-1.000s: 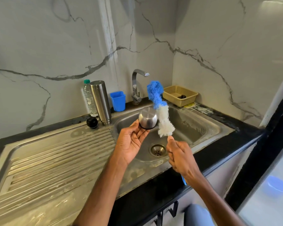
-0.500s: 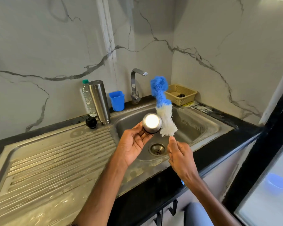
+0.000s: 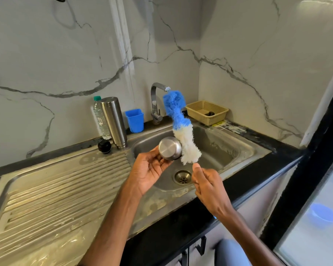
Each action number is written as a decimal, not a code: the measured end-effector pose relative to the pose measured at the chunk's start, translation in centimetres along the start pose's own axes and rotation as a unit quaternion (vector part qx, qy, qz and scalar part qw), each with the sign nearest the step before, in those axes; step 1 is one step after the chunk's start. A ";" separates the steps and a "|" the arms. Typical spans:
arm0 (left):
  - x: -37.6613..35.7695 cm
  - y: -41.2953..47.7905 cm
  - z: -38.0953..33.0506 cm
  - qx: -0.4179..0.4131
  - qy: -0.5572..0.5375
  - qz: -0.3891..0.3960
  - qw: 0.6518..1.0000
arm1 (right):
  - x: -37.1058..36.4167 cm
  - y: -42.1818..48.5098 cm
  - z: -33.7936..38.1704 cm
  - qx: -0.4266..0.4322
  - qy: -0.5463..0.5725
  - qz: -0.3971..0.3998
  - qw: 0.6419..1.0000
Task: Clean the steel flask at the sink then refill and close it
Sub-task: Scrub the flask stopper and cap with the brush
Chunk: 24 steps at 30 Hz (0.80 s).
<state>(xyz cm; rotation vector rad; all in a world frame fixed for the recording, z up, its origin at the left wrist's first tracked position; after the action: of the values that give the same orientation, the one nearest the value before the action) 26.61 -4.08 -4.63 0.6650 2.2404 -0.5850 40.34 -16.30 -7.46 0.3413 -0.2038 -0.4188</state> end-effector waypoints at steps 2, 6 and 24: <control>-0.3 0.0 0.1 -0.009 0.023 0.001 1.000 | 0.5 0.5 0.1 -0.007 -0.017 -0.007 1.000; 0.0 -0.1 0.0 -0.050 0.082 -0.012 0.995 | 0.9 0.8 0.0 -0.029 -0.040 0.008 0.999; 0.6 0.4 -1.0 -0.415 0.555 -0.055 0.719 | 2.2 1.5 1.4 -0.111 -0.182 0.052 0.976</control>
<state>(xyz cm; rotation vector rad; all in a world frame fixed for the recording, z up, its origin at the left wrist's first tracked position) 25.99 -3.01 -4.50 0.3945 3.1948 1.1012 42.49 -16.37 -5.30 0.0301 -0.5263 -0.3932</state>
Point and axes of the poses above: each hand's wrist, its own y-axis towards the middle knuckle, its own x-axis out of the back of the hand, z = x × y, the point moved 3 cm from there along y, towards the middle knuckle, and after that the axes turned 5 degrees about x, right-handed, at the moved point
